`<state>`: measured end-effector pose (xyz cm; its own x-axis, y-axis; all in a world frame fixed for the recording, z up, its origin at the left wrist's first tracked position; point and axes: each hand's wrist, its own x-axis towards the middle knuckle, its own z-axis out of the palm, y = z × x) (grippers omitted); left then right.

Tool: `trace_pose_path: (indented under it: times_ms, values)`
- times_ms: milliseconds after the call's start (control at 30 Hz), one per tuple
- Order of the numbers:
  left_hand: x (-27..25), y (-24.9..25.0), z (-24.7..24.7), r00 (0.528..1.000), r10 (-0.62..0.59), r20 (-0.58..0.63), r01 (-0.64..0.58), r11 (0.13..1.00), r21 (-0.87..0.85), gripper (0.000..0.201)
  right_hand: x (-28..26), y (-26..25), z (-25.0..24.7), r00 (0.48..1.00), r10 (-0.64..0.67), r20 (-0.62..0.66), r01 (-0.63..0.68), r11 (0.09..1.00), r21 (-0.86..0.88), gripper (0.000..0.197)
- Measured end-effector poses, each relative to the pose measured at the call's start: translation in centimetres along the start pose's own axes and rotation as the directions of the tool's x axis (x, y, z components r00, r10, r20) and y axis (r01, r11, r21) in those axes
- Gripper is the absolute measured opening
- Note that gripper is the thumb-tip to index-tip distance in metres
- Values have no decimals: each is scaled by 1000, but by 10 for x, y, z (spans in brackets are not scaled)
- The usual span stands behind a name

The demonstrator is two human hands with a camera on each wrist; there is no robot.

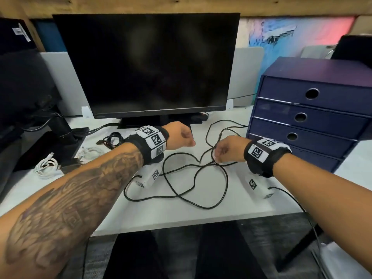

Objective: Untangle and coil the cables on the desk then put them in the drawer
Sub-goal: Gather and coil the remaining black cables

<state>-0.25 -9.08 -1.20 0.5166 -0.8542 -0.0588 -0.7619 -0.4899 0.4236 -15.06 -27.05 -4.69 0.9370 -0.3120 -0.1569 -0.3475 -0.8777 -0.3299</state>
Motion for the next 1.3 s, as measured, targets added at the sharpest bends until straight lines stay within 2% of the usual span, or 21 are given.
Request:
trace_pose_path:
  times_ms: [133, 200, 233, 300, 400, 467, 533, 567, 633, 733, 800, 867, 933, 967, 1000, 1067, 1133, 1200, 1233, 1300]
  values:
    - [7, 15, 24, 998, 55, 6, -54, 998, -39, 20, -15, 8, 14, 995, 67, 80, -58, 992, -110, 29]
    - [9, 23, 34, 997, 67, 36, -66, 998, -22, 20, -16, 8, 20, 995, 53, 85, -40, 989, -139, 20]
    - [10, 26, 38, 996, 72, 53, -72, 997, -7, 22, -18, 7, 21, 998, 44, 54, -40, 995, -87, 12]
    - [10, 32, 44, 993, 71, 95, -71, 997, 0, 36, -19, 1, 20, 998, 55, -37, -49, 988, 149, 2]
    - [9, 35, 40, 992, 77, 104, -74, 997, -29, 55, -21, -8, 9, 984, 71, -162, 9, 895, 446, 4]
    - [8, 35, 32, 992, 114, 50, -114, 993, -15, 47, -25, -13, -1, 979, 49, -197, 77, 809, 582, 9]
    - [7, 35, 24, 991, 128, -44, -129, 992, -13, 28, -30, -17, -13, 982, 11, -188, 124, 717, 687, 17]
    - [6, 34, 20, 988, 118, -101, -121, 992, -28, 18, -31, -18, -20, 981, -4, -194, 141, 701, 699, 23]
    - [6, 30, 14, 981, 73, -179, -89, 993, -80, 5, -31, -12, -35, 962, 35, -269, 159, 729, 665, 36]
    - [6, 22, 7, 968, 15, -251, -40, 995, -96, 11, -30, 9, -46, 899, 141, -414, 98, 858, 505, 34]
    - [6, 17, 6, 965, -27, -262, -6, 992, -124, 13, -26, 24, -38, 892, 163, -422, 20, 917, 397, 29]
    - [9, 14, 7, 964, -63, -258, 16, 984, -179, 12, -20, 30, -24, 893, 151, -423, 3, 939, 344, 26]
    - [12, 12, 8, 962, -96, -255, 37, 973, -226, 11, -12, 31, -12, 873, 146, -466, 15, 946, 323, 28]
    - [13, 11, 8, 961, -108, -253, 47, 971, -234, 11, -7, 30, -9, 858, 170, -485, 1, 943, 333, 22]
    - [14, 11, 8, 961, -115, -250, 54, 970, -238, 11, -2, 29, -8, 847, 203, -491, -10, 930, 367, 17]
    - [16, 8, 8, 962, -132, -238, 70, 965, -252, 14, 4, 29, -12, 820, 249, -516, 30, 881, 472, 20]
    - [20, 2, 8, 955, -172, -244, 101, 956, -276, 18, 6, 29, -22, 757, 257, -601, 105, 860, 500, 24]
    - [24, -6, 6, 943, -212, -255, 137, 949, -283, 21, 7, 30, -33, 692, 239, -682, 97, 904, 416, 27]
    - [26, -8, 4, 941, -229, -251, 154, 945, -288, 21, 7, 30, -35, 669, 251, -699, 74, 914, 399, 25]
    - [30, -13, 3, 940, -259, -220, 180, 928, -325, 21, 9, 29, -31, 655, 314, -688, 101, 866, 490, 13]
